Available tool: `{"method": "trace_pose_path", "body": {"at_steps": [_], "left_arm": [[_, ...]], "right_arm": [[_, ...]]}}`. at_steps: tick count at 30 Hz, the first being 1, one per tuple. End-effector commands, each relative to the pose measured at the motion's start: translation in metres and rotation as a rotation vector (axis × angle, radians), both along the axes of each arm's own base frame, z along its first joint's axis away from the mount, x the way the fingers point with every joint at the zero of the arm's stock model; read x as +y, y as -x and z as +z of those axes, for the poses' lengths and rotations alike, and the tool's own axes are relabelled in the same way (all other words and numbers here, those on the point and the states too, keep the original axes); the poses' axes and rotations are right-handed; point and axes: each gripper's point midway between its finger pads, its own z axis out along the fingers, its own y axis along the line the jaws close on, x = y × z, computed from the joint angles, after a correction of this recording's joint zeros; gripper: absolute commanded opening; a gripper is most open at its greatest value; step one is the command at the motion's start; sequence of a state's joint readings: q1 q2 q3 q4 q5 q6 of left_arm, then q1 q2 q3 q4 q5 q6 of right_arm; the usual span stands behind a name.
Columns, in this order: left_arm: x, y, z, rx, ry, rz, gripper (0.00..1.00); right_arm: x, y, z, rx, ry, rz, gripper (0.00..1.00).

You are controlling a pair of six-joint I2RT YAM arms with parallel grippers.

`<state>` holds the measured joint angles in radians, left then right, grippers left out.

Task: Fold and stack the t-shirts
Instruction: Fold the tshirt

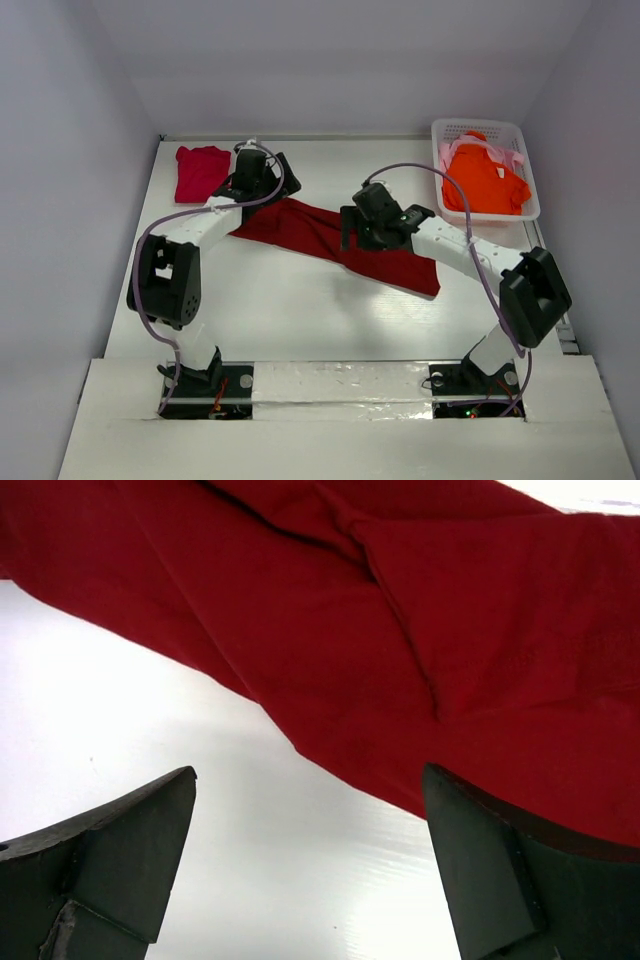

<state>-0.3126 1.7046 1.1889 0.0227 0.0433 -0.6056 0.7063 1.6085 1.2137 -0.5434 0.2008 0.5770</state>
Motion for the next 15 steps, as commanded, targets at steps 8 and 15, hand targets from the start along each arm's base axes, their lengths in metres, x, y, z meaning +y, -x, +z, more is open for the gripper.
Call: {"method": "trace_pose_path", "body": {"at_steps": [8,15], "left_arm": [[0.008,0.018,0.014,-0.029,-0.016,0.017,0.99],[0.023,0.039,-0.001,0.057,-0.057,0.092,0.99]], "right_arm": [[0.031,-0.020,0.002,-0.050,-0.124,0.029,0.99],[0.030,-0.028,-0.019,-0.014,-0.085,-0.003,1.00]]}}
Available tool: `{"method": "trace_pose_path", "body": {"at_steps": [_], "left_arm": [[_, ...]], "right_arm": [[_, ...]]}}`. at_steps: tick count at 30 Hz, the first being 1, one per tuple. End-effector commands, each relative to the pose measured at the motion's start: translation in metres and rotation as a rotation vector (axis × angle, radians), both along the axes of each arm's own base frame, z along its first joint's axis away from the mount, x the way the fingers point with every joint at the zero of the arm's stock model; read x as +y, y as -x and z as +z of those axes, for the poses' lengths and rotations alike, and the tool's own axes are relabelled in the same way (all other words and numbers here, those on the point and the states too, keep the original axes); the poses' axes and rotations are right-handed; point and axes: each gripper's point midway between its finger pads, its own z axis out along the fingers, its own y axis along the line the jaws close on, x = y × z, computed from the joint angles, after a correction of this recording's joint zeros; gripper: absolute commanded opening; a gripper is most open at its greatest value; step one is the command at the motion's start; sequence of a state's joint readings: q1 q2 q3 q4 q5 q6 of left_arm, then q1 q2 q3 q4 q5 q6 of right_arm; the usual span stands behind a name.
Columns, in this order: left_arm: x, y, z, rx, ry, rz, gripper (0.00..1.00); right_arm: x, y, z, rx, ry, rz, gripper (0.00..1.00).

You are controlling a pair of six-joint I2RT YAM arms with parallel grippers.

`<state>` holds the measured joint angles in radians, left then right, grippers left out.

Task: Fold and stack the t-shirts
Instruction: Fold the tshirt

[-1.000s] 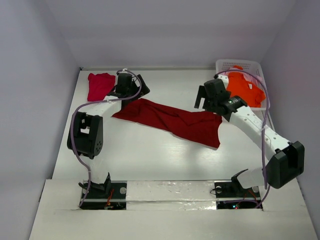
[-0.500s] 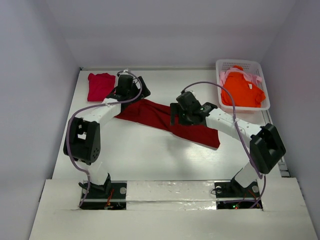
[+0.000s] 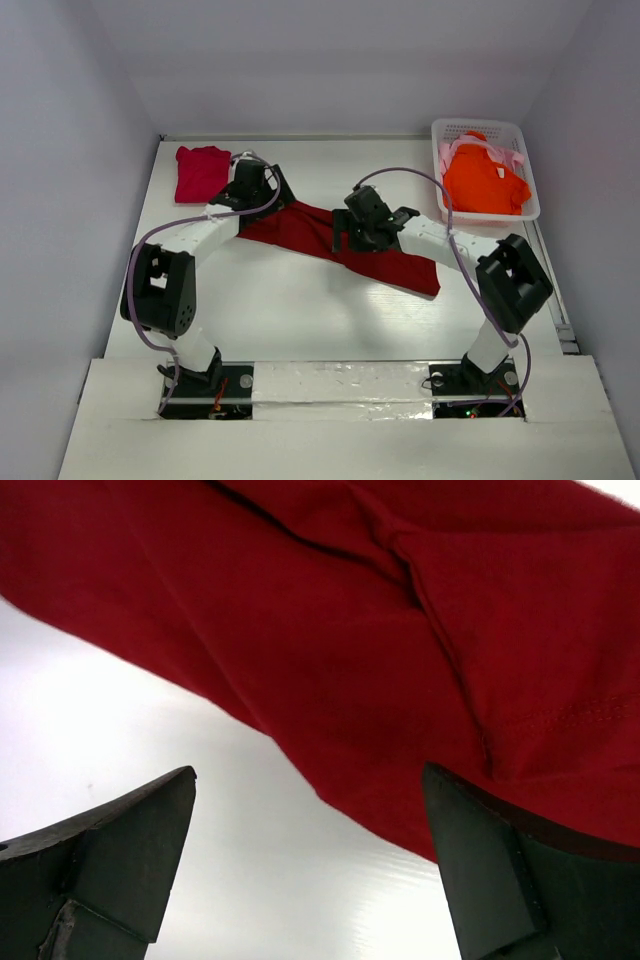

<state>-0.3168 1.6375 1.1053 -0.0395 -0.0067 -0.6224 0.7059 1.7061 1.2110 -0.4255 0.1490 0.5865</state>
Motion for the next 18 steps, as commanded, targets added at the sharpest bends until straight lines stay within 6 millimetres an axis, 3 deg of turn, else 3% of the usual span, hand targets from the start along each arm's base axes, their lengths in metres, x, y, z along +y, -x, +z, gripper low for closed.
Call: {"method": "trace_pose_path", "body": {"at_steps": [1,10,18], "left_arm": [[0.010,0.013,0.014,-0.007,-0.025,0.056,0.99],[0.018,0.026,0.012,0.021,-0.010,0.112,0.99],[0.017,0.037,-0.010,0.081,-0.029,0.106,0.99]], "right_arm": [[0.007,-0.016,0.006,-0.028,-0.039,-0.027,1.00],[-0.003,-0.021,0.000,-0.031,-0.007,-0.059,1.00],[-0.016,-0.031,0.001,-0.046,0.009,-0.093,1.00]]}}
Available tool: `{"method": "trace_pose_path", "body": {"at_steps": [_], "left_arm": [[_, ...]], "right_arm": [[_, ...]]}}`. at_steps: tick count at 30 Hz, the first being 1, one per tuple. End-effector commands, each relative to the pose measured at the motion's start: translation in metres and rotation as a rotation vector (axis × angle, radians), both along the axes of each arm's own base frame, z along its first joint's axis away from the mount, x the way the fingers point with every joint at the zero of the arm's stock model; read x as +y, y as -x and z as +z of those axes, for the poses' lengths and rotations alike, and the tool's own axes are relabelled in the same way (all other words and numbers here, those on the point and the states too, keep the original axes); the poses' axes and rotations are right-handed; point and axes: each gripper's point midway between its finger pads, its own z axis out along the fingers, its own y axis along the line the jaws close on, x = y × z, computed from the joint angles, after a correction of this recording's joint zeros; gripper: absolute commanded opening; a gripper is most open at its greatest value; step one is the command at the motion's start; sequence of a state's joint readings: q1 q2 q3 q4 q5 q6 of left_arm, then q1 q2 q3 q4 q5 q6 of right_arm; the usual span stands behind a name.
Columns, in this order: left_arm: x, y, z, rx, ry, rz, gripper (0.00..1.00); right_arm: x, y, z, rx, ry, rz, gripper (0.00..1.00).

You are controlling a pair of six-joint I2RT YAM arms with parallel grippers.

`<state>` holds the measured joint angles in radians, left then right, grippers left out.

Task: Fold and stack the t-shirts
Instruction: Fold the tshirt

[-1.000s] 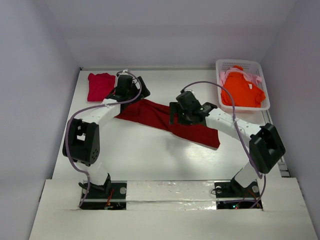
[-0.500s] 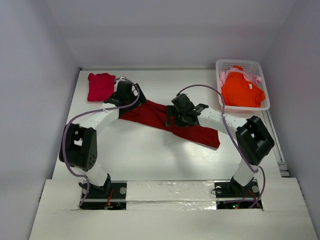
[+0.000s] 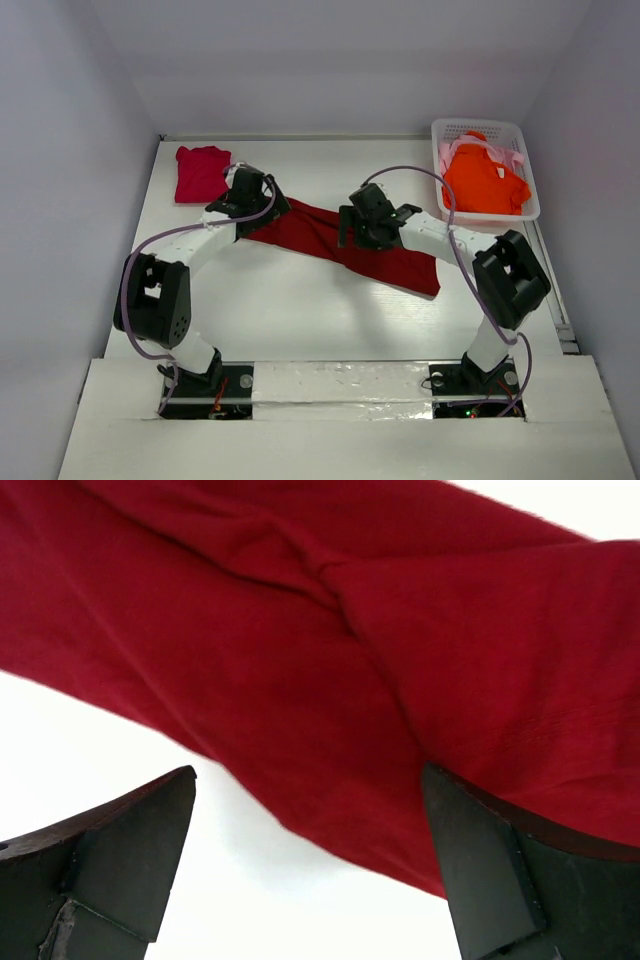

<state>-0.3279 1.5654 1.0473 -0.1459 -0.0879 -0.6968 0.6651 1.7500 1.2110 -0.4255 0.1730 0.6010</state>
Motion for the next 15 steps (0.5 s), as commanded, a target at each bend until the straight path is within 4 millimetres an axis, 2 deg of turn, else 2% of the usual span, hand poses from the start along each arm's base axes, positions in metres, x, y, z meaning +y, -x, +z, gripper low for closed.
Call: {"method": "trace_pose_path", "body": {"at_steps": [1,6,11,15], "left_arm": [[0.000,0.008,-0.001,0.001,-0.001,0.008,0.99],[-0.004,0.010,-0.010,0.026,-0.003,0.001,0.99],[0.002,0.009,-0.015,0.051,-0.029,0.036,0.99],[-0.002,0.008,-0.019,0.061,-0.027,0.040,0.99]], "right_arm": [[-0.002,-0.022,0.018,-0.072,-0.023,-0.037,1.00],[-0.008,-0.027,0.019,-0.076,-0.010,-0.058,1.00],[-0.014,-0.028,0.021,-0.072,0.004,-0.078,1.00],[-0.017,-0.027,0.028,-0.089,-0.005,-0.084,1.00]]}}
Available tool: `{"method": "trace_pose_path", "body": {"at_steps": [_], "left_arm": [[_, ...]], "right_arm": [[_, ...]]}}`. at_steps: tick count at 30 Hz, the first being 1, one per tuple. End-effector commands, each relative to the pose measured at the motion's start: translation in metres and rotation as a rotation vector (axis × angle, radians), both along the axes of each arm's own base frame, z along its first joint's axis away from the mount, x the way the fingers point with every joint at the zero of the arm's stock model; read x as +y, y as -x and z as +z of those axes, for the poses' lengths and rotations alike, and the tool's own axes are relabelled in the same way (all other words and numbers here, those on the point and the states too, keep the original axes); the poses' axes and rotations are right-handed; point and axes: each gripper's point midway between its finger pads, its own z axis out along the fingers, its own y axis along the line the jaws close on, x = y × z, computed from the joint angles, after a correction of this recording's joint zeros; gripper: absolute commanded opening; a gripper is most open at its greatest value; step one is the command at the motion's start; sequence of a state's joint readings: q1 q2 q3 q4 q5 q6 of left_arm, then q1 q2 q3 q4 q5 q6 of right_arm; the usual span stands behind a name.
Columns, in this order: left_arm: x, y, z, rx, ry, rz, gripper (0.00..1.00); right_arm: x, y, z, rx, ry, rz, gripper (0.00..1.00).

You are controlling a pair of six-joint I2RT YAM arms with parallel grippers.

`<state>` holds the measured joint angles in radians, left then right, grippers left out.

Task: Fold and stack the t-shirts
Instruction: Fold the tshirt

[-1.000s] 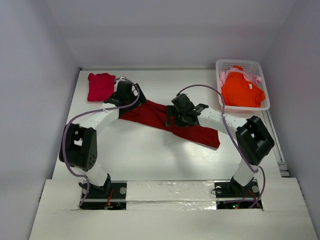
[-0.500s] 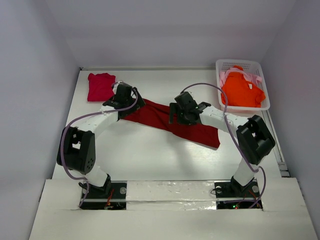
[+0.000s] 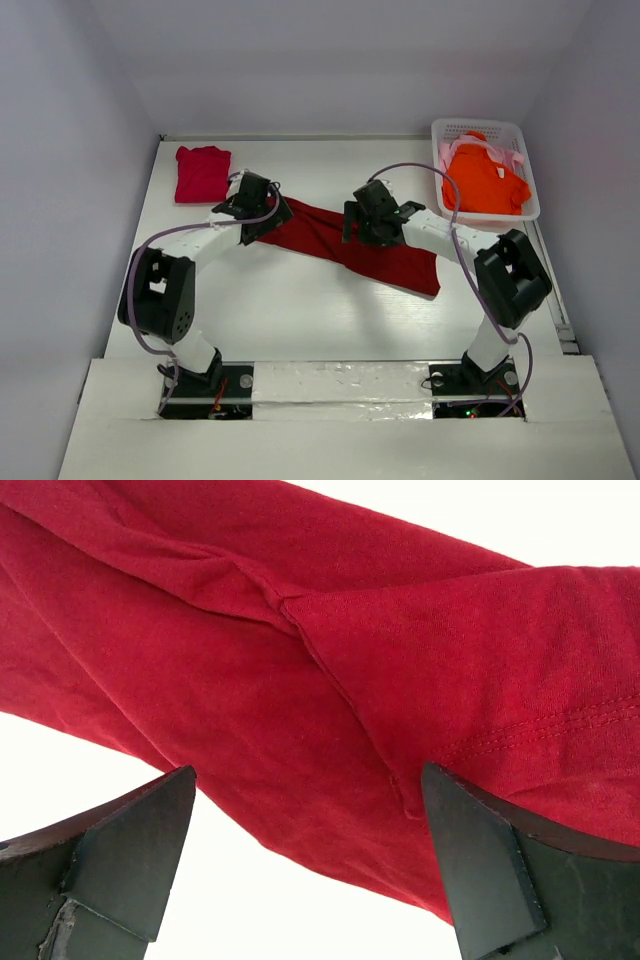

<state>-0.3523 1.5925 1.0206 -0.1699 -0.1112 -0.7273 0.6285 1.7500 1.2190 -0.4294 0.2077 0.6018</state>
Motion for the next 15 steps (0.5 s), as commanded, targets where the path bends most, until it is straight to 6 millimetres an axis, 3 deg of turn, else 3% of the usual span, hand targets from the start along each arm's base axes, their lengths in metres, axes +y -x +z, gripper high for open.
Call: {"method": "trace_pose_path", "body": {"at_steps": [1,9,15], "left_arm": [[-0.001,-0.006,0.002,0.000,-0.004,0.030,0.99],[0.000,-0.016,-0.007,0.021,-0.014,0.071,0.99],[0.006,-0.025,-0.005,0.013,-0.052,0.105,0.99]], "right_arm": [[-0.001,-0.012,0.027,-0.072,-0.022,-0.026,1.00],[-0.009,-0.008,0.043,-0.101,-0.019,-0.039,1.00],[-0.010,-0.005,0.043,-0.100,-0.022,-0.038,1.00]]}}
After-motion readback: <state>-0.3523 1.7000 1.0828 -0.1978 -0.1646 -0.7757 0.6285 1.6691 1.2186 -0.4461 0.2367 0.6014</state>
